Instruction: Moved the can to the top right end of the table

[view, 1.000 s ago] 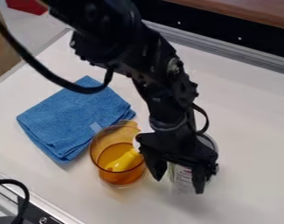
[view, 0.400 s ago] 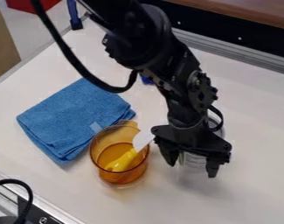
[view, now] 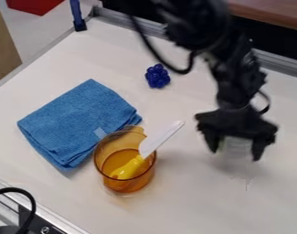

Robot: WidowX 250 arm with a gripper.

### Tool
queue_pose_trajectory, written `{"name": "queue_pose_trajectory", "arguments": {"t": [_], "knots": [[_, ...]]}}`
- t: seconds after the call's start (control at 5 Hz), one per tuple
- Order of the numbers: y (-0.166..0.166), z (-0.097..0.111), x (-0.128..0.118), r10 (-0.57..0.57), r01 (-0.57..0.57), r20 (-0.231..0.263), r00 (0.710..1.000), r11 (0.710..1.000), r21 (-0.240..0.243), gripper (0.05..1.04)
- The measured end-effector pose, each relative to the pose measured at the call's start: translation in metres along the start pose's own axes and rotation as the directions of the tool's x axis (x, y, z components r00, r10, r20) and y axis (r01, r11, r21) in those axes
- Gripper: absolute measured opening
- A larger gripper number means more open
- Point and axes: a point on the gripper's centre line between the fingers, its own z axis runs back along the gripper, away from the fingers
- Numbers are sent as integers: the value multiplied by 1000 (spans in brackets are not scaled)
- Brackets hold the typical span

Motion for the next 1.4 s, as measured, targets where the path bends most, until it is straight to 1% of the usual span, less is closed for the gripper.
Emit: {"name": "queue_pose_trajectory", "arguments": {"t": [0.2, 0.4, 0.6, 0.8, 1.0, 1.2, 1.4], "knots": [[-16, -9, 30, 51, -51, -18, 999, 999, 6, 998], [-22, -16, 59, 109, -109, -8, 994, 994, 18, 998], [-14, -22, 75, 149, -150, 9, 989, 988, 41, 998], [-3, -22, 77, 185, -185, 4, 983, 981, 56, 998], [13, -26, 72, 244, -246, 34, 969, 966, 79, 998], [16, -4, 71, 242, -242, 6, 970, 968, 67, 998], [21, 17, 63, 231, -227, -70, 970, 972, 61, 998]]}}
